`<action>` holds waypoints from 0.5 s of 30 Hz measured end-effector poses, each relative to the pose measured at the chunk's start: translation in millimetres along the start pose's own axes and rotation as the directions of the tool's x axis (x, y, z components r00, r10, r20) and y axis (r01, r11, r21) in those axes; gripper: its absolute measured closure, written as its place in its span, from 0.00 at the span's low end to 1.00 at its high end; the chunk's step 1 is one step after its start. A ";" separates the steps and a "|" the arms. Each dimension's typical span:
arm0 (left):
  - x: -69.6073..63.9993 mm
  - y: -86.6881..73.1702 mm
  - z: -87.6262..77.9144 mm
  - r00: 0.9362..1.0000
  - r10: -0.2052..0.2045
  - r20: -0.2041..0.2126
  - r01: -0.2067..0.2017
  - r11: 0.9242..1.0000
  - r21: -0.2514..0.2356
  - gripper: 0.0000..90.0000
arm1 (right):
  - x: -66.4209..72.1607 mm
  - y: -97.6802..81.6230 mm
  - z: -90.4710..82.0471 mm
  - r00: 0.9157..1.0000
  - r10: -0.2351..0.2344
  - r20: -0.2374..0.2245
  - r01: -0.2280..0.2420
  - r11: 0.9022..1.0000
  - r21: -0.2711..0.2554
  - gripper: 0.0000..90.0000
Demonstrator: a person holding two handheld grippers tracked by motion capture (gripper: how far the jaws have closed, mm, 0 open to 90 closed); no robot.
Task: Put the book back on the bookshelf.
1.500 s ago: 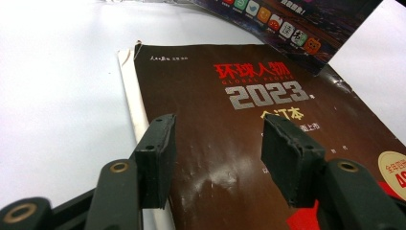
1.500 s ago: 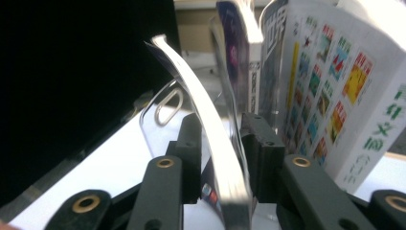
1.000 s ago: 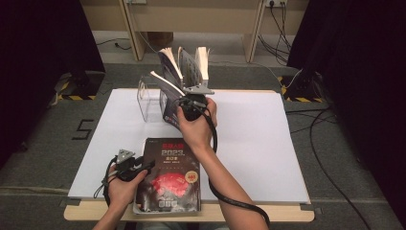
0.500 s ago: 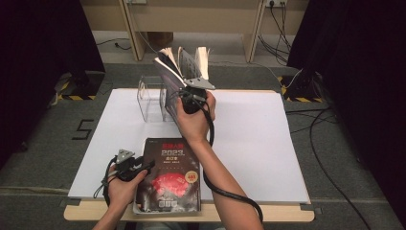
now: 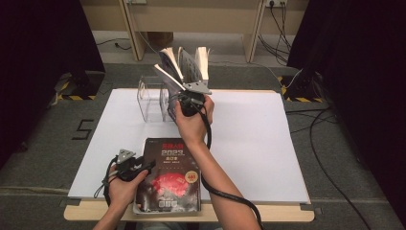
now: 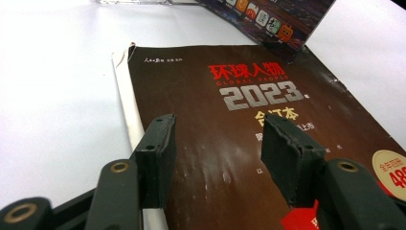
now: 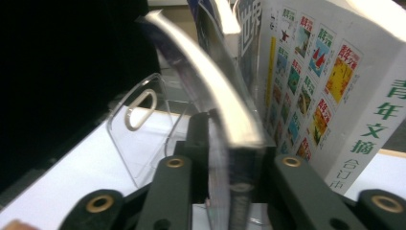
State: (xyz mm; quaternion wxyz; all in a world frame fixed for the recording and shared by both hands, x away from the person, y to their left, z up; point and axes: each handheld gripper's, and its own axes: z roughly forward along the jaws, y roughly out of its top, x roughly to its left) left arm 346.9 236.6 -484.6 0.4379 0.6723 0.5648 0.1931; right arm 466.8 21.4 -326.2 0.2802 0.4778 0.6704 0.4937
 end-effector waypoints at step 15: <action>-9.9 6.5 3.6 0.997 0.078 -0.005 -0.078 0.997 -0.017 0.48 | -13.4 0.6 -23.6 0.999 0.013 -0.047 -0.011 0.999 0.042 0.84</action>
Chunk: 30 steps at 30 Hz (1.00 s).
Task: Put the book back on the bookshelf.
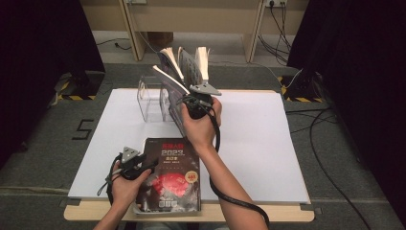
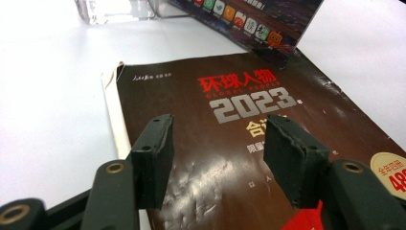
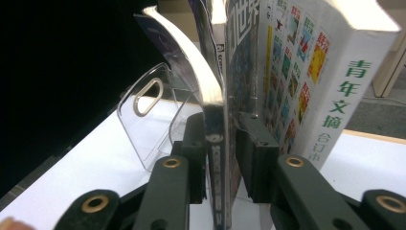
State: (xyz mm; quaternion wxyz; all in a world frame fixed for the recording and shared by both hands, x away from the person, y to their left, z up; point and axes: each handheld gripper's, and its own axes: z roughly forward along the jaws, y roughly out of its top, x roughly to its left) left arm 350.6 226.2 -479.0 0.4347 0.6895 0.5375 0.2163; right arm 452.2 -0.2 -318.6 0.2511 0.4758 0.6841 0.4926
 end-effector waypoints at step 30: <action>-19.3 30.2 15.4 0.994 0.108 0.014 -0.107 0.993 -0.040 0.47 | 2.8 -3.2 6.7 0.999 0.030 0.023 -0.029 0.998 -0.059 0.94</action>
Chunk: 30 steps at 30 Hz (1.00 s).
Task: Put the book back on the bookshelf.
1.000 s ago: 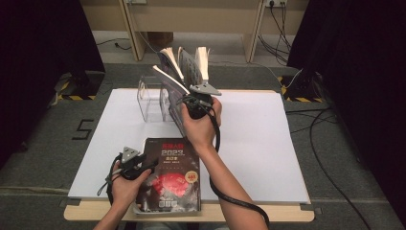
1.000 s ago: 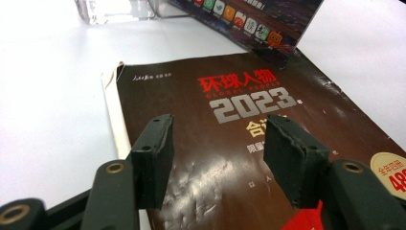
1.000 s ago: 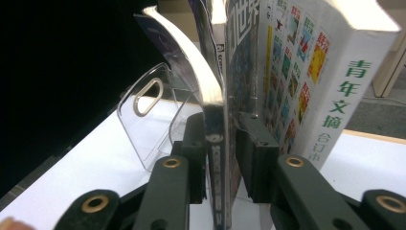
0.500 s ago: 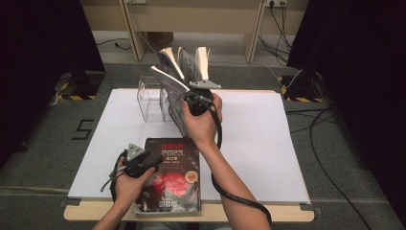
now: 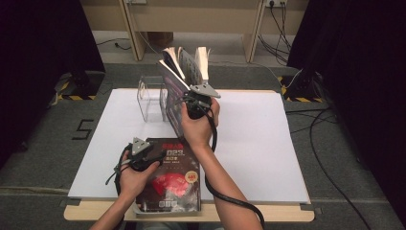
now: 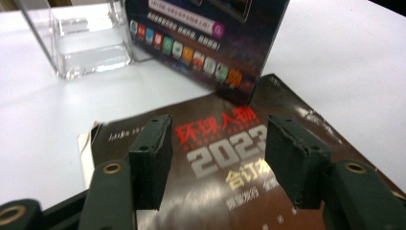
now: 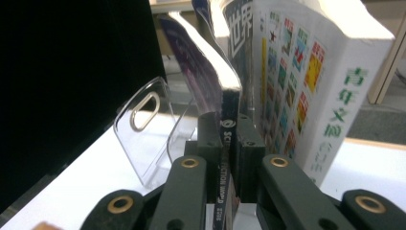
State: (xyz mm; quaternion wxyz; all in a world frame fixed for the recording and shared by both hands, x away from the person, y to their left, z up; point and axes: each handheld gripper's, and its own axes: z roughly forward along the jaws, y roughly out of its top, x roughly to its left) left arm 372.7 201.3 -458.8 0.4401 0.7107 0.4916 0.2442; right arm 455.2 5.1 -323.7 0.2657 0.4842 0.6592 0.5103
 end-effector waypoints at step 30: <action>-47.7 64.5 34.0 0.991 0.134 -0.003 -0.134 0.985 -0.113 0.36 | -2.5 13.0 -13.5 0.995 0.028 -0.099 -0.016 0.992 0.122 0.80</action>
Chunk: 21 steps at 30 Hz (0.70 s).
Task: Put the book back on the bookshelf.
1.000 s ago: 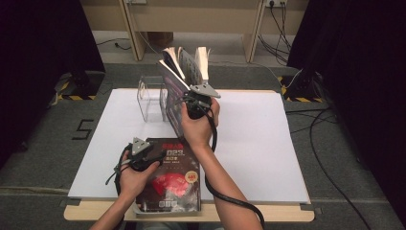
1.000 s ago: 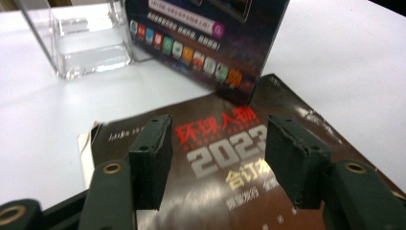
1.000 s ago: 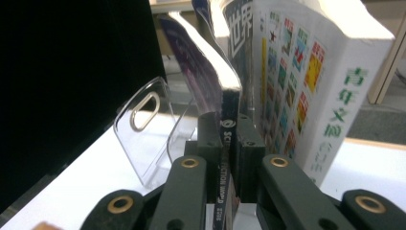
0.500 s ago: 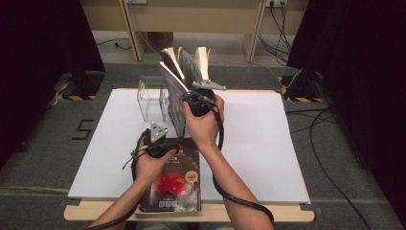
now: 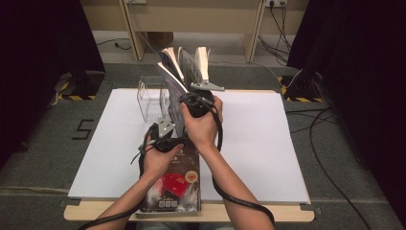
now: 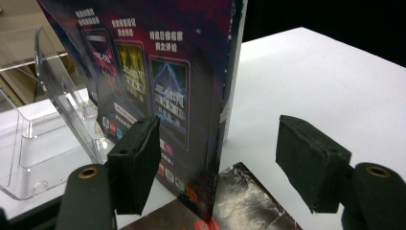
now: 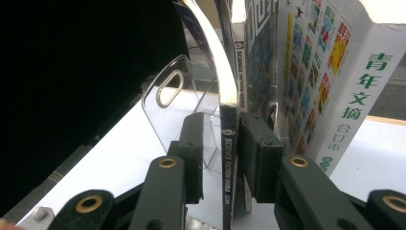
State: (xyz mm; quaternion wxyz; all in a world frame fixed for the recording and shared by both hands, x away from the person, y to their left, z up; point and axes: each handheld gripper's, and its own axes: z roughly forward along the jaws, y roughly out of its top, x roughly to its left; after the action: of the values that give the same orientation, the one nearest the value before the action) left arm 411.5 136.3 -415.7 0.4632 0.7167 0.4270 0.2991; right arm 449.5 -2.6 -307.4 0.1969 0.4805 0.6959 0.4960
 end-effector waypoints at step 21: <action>-14.5 11.7 20.3 0.992 0.071 -0.101 -0.077 0.996 -0.053 0.50 | 3.8 3.0 -7.5 0.999 0.025 -0.034 -0.026 1.000 -0.011 0.81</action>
State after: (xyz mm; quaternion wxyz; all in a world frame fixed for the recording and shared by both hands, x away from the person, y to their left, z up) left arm 425.6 112.7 -413.4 0.4505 0.7028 0.4138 0.3631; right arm 443.6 -3.0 -300.8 0.1815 0.4796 0.6902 0.5106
